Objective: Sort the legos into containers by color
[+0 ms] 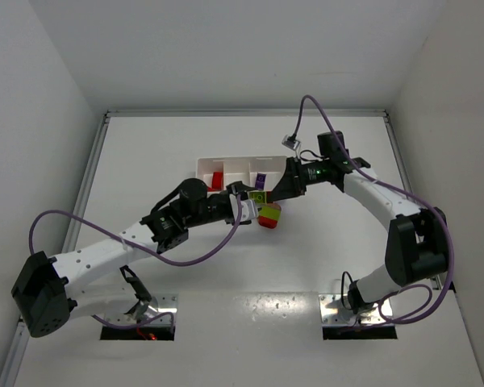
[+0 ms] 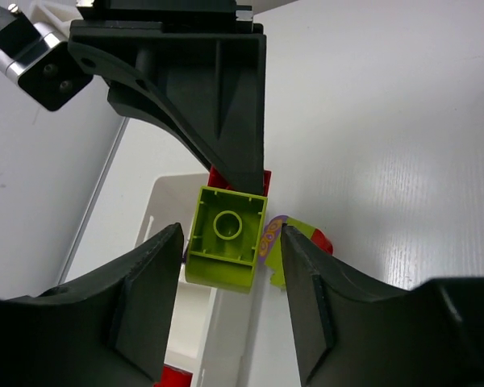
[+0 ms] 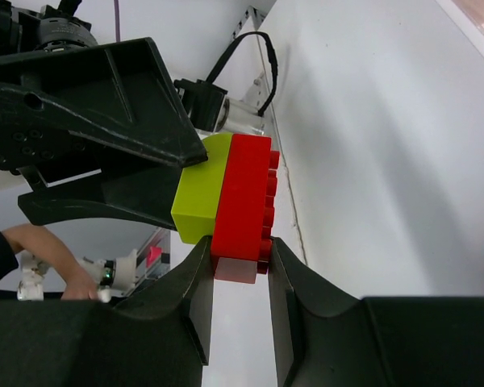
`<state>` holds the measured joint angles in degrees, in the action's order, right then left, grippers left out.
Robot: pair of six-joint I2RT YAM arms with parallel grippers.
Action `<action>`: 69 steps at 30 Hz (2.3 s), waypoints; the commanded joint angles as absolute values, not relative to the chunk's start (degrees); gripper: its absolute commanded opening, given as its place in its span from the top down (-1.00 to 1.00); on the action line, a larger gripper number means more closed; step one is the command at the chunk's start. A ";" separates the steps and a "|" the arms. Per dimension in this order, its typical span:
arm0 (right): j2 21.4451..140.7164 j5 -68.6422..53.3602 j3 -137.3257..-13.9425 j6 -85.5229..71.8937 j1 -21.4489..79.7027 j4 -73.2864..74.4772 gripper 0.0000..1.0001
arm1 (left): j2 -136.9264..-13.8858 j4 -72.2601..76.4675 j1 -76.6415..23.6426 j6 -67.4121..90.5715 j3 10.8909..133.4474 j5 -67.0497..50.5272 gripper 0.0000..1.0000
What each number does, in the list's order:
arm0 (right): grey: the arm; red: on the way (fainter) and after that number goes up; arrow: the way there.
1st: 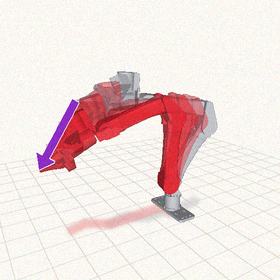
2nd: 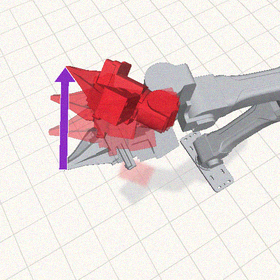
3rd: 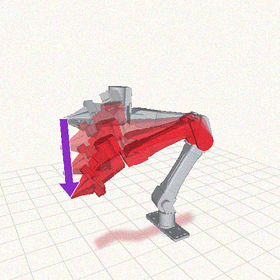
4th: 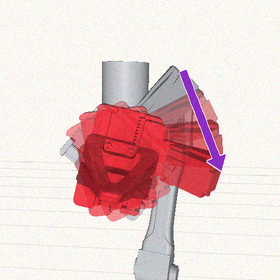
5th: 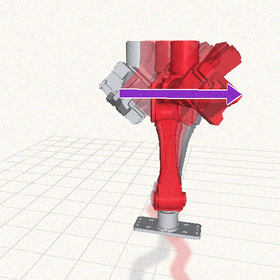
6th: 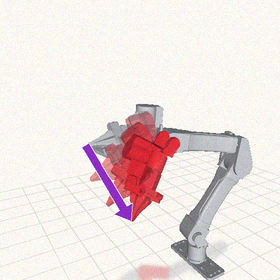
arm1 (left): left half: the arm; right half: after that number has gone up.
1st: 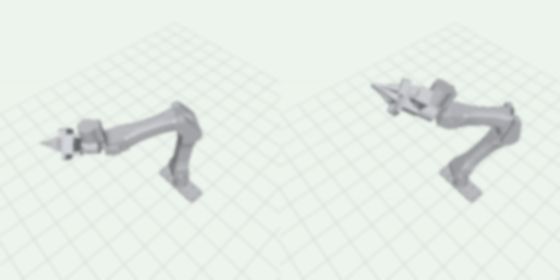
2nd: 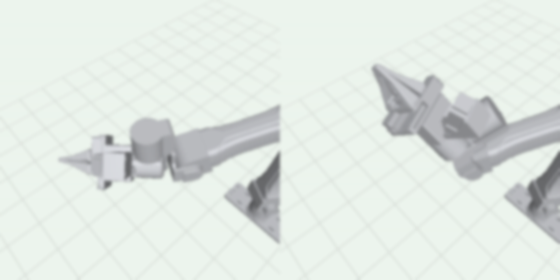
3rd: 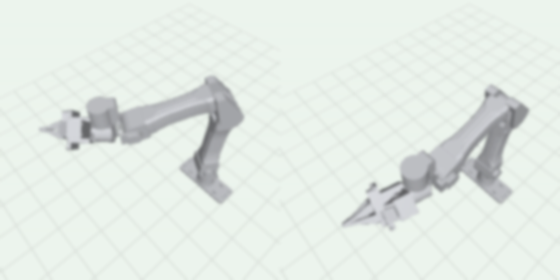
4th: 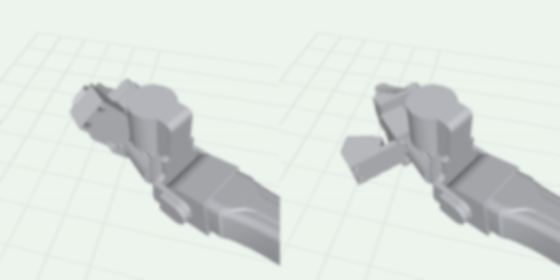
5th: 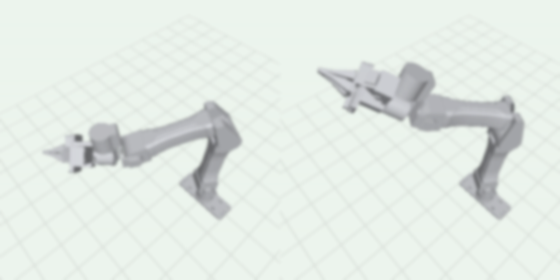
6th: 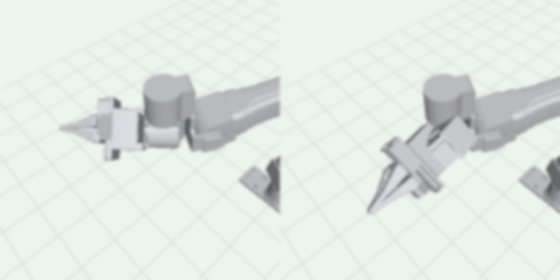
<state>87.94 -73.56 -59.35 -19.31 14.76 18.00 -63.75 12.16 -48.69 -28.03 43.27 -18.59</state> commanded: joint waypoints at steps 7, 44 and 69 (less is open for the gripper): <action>86.40 -76.11 -59.41 -17.50 16.08 16.52 1.00 | -65.74 13.80 -49.22 -30.50 43.24 -23.99 0.02; 85.70 -46.77 -65.65 -5.01 7.38 25.49 1.00 | -90.32 -3.07 -37.72 -1.78 74.94 -2.72 1.00; 85.17 -42.54 -69.17 -1.93 5.19 27.16 1.00 | -102.41 -10.82 -28.30 5.89 82.71 -9.40 -0.66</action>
